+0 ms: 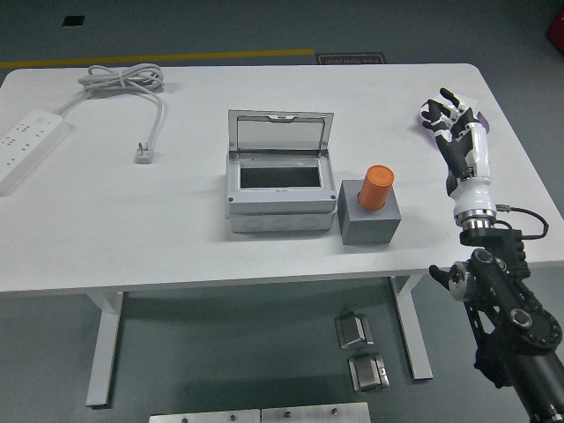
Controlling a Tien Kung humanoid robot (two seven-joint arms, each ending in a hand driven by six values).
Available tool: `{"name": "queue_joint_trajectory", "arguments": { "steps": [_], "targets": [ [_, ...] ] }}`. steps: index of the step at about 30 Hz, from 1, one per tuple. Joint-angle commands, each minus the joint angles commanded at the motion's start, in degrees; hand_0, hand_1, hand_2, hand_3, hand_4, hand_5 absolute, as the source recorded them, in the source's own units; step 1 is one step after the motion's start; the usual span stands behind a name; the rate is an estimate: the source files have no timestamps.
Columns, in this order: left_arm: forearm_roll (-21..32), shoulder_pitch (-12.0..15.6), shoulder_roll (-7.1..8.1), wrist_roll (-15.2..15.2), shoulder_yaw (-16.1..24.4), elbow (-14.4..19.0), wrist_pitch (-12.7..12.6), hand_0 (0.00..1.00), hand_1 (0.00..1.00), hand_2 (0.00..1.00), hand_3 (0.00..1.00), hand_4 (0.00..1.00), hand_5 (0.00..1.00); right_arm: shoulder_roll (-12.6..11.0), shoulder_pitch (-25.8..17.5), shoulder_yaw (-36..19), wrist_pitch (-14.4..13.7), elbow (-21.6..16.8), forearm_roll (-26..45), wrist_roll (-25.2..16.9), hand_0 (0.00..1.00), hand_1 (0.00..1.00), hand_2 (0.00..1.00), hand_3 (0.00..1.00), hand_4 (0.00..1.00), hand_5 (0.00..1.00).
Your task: Fetch the battery,place it into the box,close the lid of the box
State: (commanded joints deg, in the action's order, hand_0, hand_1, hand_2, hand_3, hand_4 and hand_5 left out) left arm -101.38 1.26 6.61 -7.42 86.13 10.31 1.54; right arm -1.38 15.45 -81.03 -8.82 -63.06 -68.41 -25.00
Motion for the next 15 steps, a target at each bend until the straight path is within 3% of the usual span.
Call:
{"name": "queue_joint_trajectory", "arguments": {
  "steps": [15],
  "targets": [
    [0.22, 0.02, -0.11, -0.03, -0.04, 0.0, 0.05, 0.618, 0.631, 0.633, 0.682, 0.71, 0.215, -0.1, 0.23, 3.3, 1.44, 3.03, -1.29, 0.81, 0.629, 0.642, 0.666, 0.689, 0.818, 0.525]
  ]
}}
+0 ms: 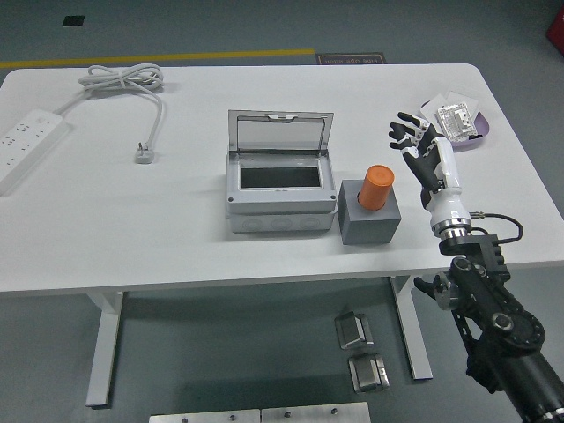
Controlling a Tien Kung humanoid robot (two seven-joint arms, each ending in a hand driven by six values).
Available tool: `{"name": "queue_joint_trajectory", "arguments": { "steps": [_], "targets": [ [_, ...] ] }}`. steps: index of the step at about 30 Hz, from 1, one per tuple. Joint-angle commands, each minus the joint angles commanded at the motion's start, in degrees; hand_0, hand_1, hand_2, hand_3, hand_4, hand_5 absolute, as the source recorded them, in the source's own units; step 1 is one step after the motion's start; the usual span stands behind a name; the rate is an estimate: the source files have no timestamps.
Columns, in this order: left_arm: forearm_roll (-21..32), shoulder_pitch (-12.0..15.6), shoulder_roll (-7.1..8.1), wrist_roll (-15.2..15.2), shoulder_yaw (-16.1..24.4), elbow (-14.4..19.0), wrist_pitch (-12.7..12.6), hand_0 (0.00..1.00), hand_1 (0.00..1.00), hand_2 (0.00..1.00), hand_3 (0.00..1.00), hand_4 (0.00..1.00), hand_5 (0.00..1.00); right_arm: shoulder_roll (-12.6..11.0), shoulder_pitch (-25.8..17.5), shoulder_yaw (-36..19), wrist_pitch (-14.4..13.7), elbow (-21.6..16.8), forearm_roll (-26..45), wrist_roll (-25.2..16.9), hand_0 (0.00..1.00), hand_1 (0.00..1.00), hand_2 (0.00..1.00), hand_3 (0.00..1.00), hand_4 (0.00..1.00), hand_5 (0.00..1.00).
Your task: Fetch the battery,place it into the box,close the lid of the box
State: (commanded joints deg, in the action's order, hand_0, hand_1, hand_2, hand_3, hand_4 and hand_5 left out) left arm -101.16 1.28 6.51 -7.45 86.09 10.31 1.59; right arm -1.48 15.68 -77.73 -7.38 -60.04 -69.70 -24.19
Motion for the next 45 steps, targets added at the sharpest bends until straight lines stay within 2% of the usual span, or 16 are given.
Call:
{"name": "queue_joint_trajectory", "arguments": {
  "steps": [17, 36, 37, 42, 43, 45],
  "targets": [
    [-0.04, -0.06, -0.15, -0.02, -0.18, 0.0, 0.07, 0.618, 0.632, 0.633, 0.681, 0.709, 0.216, 0.53, -0.37, 4.55, 0.85, 1.83, 0.11, 0.43, 0.649, 0.643, 0.657, 0.699, 0.828, 0.494],
    [0.16, -0.23, 0.04, 0.16, -0.82, 0.0, 0.1, 0.619, 0.632, 0.633, 0.681, 0.709, 0.215, -0.49, -0.71, 5.13, 2.25, 3.55, -3.32, 2.15, 0.661, 0.647, 0.652, 0.708, 0.842, 0.494],
    [0.18, -0.24, 0.03, 0.17, -0.87, 0.0, 0.11, 0.619, 0.632, 0.633, 0.681, 0.708, 0.214, -0.49, -0.67, 5.25, 2.24, 3.56, -3.4, 2.18, 0.681, 0.668, 0.676, 0.721, 0.763, 0.236],
    [0.09, -0.24, -0.01, 0.12, -0.9, 0.0, 0.21, 0.619, 0.632, 0.633, 0.681, 0.708, 0.214, -0.39, -0.46, 5.64, 2.35, 3.75, -3.28, 2.3, 0.681, 0.668, 0.676, 0.721, 0.763, 0.236],
    [0.06, -0.24, -0.02, 0.11, -0.88, 0.0, 0.22, 0.619, 0.632, 0.633, 0.681, 0.708, 0.214, -0.37, -0.43, 5.68, 2.37, 3.8, -3.25, 2.31, 0.698, 0.677, 0.694, 0.747, 0.684, 0.111],
    [0.03, -0.22, -0.02, 0.09, -0.87, 0.0, 0.25, 0.619, 0.632, 0.633, 0.681, 0.708, 0.214, -0.32, -0.35, 5.77, 2.42, 3.92, -3.22, 2.34, 0.698, 0.677, 0.694, 0.747, 0.684, 0.111]
  ]
}}
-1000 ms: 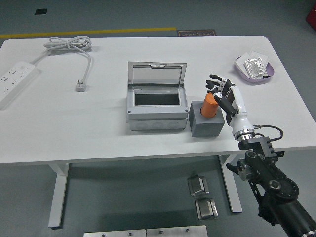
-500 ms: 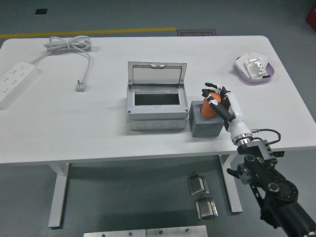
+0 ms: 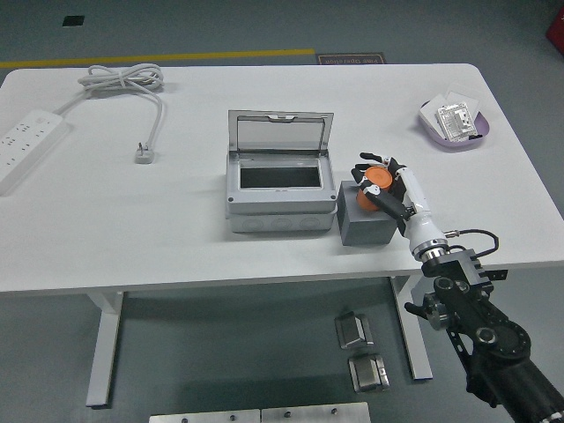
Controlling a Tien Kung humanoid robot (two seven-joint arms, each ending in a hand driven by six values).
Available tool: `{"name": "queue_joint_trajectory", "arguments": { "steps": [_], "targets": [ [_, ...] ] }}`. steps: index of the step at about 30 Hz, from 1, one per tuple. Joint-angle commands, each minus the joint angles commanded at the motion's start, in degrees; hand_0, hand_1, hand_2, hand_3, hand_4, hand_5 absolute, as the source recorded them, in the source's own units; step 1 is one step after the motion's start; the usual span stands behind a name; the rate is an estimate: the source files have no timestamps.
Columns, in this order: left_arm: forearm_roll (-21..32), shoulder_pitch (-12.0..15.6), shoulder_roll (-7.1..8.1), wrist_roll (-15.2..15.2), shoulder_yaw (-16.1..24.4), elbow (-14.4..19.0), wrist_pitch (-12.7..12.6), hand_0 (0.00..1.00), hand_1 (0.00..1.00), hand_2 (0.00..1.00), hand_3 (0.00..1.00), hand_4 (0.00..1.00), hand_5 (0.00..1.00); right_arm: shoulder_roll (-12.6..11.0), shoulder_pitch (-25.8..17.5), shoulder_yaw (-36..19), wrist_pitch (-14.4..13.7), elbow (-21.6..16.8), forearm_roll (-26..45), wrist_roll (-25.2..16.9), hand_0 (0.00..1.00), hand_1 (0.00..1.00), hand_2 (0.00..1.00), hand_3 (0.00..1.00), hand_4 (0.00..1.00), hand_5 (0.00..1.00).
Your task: Fetch the battery,place it into the box,close the lid of the box
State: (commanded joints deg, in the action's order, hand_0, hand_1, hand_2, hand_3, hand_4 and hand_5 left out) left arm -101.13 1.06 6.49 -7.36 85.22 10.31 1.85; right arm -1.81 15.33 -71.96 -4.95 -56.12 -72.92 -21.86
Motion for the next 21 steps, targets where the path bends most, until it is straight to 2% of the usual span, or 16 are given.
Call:
{"name": "queue_joint_trajectory", "arguments": {
  "steps": [3, 4, 21],
  "targets": [
    [-0.03, 0.02, 0.03, -0.01, -0.03, 0.0, 0.05, 0.619, 0.632, 0.633, 0.681, 0.708, 0.214, 0.12, 0.15, 0.17, 0.07, 0.27, -0.07, 0.05, 0.698, 0.677, 0.694, 0.747, 0.684, 0.111],
    [-0.02, 0.02, 0.03, 0.0, -0.05, 0.0, 0.06, 0.618, 0.632, 0.633, 0.681, 0.707, 0.212, 0.15, 0.2, 0.22, 0.09, 0.35, -0.08, 0.07, 0.702, 0.683, 0.696, 0.743, 0.663, 0.069],
    [0.03, 0.0, -0.06, 0.11, -0.53, 0.0, 0.25, 0.616, 0.632, 0.633, 0.681, 0.707, 0.21, 0.48, 1.19, 1.62, -0.21, 1.71, 1.49, 0.31, 0.725, 0.699, 0.7, 0.729, 0.653, 0.06]
  ]
}}
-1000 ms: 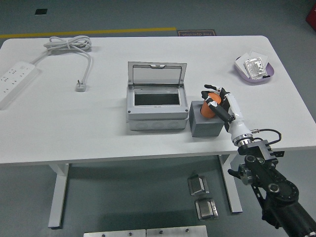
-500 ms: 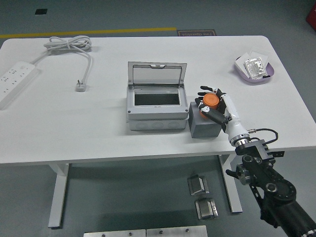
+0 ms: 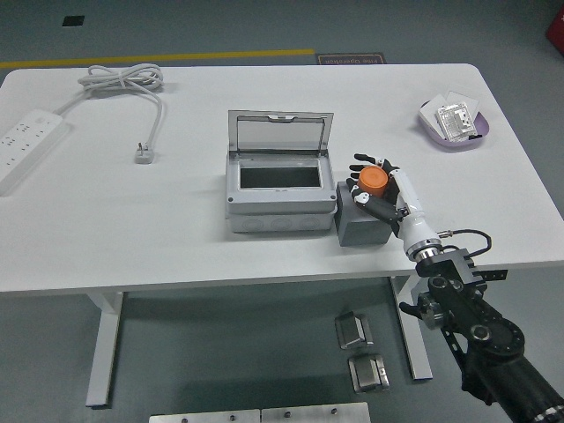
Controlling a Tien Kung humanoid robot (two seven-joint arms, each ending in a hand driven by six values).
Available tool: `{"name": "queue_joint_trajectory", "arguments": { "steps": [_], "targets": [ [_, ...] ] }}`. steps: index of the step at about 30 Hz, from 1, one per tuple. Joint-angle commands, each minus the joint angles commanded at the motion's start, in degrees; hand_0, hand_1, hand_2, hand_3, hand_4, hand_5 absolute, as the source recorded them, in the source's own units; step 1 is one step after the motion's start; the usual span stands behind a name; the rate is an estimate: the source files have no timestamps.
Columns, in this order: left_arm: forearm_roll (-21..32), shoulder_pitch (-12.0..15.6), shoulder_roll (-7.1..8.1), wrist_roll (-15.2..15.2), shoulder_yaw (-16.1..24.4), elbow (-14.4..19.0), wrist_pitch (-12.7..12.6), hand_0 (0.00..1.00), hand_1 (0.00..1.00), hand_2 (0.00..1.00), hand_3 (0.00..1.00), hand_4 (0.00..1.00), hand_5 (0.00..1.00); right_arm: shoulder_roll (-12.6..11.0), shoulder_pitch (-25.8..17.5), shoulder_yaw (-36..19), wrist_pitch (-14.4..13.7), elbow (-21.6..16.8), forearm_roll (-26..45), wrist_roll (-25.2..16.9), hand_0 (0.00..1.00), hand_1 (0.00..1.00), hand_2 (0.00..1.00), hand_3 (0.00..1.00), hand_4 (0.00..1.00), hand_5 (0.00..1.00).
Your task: Fetch the battery,place it into the box,close the lid of the box
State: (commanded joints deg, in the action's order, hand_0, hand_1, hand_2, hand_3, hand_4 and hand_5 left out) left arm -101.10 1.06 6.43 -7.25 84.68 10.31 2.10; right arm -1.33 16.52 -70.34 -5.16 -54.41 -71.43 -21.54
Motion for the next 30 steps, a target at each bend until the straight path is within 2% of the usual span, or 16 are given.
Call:
{"name": "queue_joint_trajectory", "arguments": {
  "steps": [6, 7, 12, 13, 18, 19, 24, 25, 30],
  "targets": [
    [-0.36, 0.04, -0.09, -0.06, 0.18, 0.0, 0.12, 0.615, 0.632, 0.633, 0.68, 0.704, 0.211, 0.07, 0.36, 0.37, -0.62, 0.22, 1.32, 0.09, 0.723, 0.69, 0.689, 0.726, 0.637, 0.077],
    [-0.4, 0.05, -0.11, -0.07, 0.19, 0.0, 0.13, 0.615, 0.631, 0.633, 0.679, 0.705, 0.208, 0.07, 0.38, 0.39, -0.78, 0.21, 1.47, 0.14, 0.705, 0.675, 0.635, 0.682, 0.48, 0.033],
    [-0.39, 0.08, -0.17, -0.06, 0.09, 0.0, 0.2, 0.615, 0.631, 0.633, 0.679, 0.705, 0.208, 0.05, 0.31, 0.27, -1.46, 0.1, 1.94, 0.61, 0.705, 0.675, 0.635, 0.682, 0.48, 0.033],
    [-0.38, 0.09, -0.18, -0.06, 0.07, 0.0, 0.21, 0.615, 0.63, 0.633, 0.679, 0.706, 0.204, 0.05, 0.28, 0.19, -1.54, 0.05, 1.96, 0.72, 0.675, 0.631, 0.586, 0.625, 0.27, 0.033],
    [-0.31, 0.15, -0.2, -0.04, -0.04, 0.0, 0.24, 0.615, 0.63, 0.633, 0.679, 0.706, 0.204, 0.05, 0.23, 0.23, -1.92, -0.18, 1.96, 1.09, 0.675, 0.631, 0.586, 0.625, 0.27, 0.033],
    [-0.28, 0.16, -0.19, -0.04, -0.09, 0.0, 0.24, 0.615, 0.63, 0.633, 0.68, 0.707, 0.198, 0.05, 0.25, 0.28, -1.98, -0.21, 1.99, 1.14, 0.69, 0.584, 0.522, 0.544, 0.139, 0.002],
    [-0.22, 0.17, -0.2, -0.02, -0.16, 0.0, 0.24, 0.615, 0.63, 0.633, 0.68, 0.707, 0.198, 0.03, 0.35, 0.6, -2.06, -0.38, 1.95, 1.39, 0.69, 0.584, 0.522, 0.544, 0.139, 0.002],
    [-0.25, 0.18, -0.21, -0.04, -0.15, 0.0, 0.25, 0.614, 0.63, 0.632, 0.679, 0.707, 0.196, 0.03, 0.38, 0.66, -2.06, -0.42, 1.95, 1.43, 0.621, 0.493, 0.458, 0.441, 0.092, 0.002],
    [-0.42, 0.27, -0.22, -0.08, -0.01, 0.0, 0.29, 0.614, 0.63, 0.632, 0.679, 0.707, 0.196, 0.02, 0.55, 0.84, -2.13, -0.6, 1.97, 1.41, 0.621, 0.493, 0.458, 0.441, 0.092, 0.002]
  ]
}}
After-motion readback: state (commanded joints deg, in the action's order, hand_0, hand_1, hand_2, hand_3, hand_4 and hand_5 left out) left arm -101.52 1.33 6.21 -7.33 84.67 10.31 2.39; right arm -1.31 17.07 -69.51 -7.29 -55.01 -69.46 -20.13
